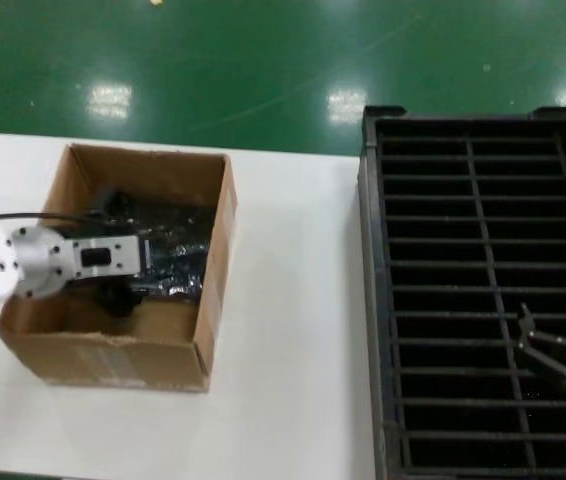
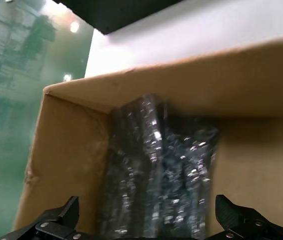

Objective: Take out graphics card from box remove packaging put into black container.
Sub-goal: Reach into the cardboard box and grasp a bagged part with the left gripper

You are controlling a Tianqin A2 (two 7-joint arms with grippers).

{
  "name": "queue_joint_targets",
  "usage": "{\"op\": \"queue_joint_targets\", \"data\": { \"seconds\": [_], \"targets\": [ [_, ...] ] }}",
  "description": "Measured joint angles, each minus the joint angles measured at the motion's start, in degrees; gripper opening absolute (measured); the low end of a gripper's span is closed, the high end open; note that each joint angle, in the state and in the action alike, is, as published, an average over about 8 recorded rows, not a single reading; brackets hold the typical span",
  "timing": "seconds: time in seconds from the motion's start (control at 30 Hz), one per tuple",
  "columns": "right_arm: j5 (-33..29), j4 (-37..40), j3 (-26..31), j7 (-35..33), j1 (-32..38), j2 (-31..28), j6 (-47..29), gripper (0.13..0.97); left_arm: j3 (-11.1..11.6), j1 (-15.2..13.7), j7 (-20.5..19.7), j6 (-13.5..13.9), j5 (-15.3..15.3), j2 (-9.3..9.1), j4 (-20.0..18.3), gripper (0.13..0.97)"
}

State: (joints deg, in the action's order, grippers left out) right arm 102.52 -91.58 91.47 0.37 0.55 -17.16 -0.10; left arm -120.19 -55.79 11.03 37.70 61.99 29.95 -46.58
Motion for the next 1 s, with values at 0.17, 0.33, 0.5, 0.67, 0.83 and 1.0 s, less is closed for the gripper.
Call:
{"op": "queue_joint_targets", "data": {
  "seconds": [0.17,0.33,0.5,0.67,0.83,1.0],
  "targets": [
    [0.00,0.00,0.00,0.00,0.00,0.00,0.00,0.966,-1.43,-3.52,3.37,-0.74,-1.63,-1.89,5.40,0.935],
    [0.00,0.00,0.00,0.01,0.00,0.00,0.00,0.966,-1.91,-5.04,5.86,-1.63,-1.83,-2.99,8.83,0.931],
    [0.00,0.00,0.00,0.01,0.00,0.00,0.00,0.966,-1.84,-5.55,7.63,-2.46,-1.25,-3.64,11.03,0.867],
    [-0.01,0.00,0.00,0.01,0.00,0.00,0.00,0.966,-1.53,-5.60,8.83,-3.00,-0.34,-4.03,12.36,0.807],
    [-0.01,0.00,0.00,0.01,0.00,0.00,0.00,0.966,-1.20,-5.68,10.31,-3.60,0.73,-4.46,13.75,0.702],
    [-0.01,0.00,0.00,0.01,0.00,0.00,0.00,0.966,-0.80,-6.33,13.07,-4.33,2.26,-5.28,16.57,0.606]
  ]
}}
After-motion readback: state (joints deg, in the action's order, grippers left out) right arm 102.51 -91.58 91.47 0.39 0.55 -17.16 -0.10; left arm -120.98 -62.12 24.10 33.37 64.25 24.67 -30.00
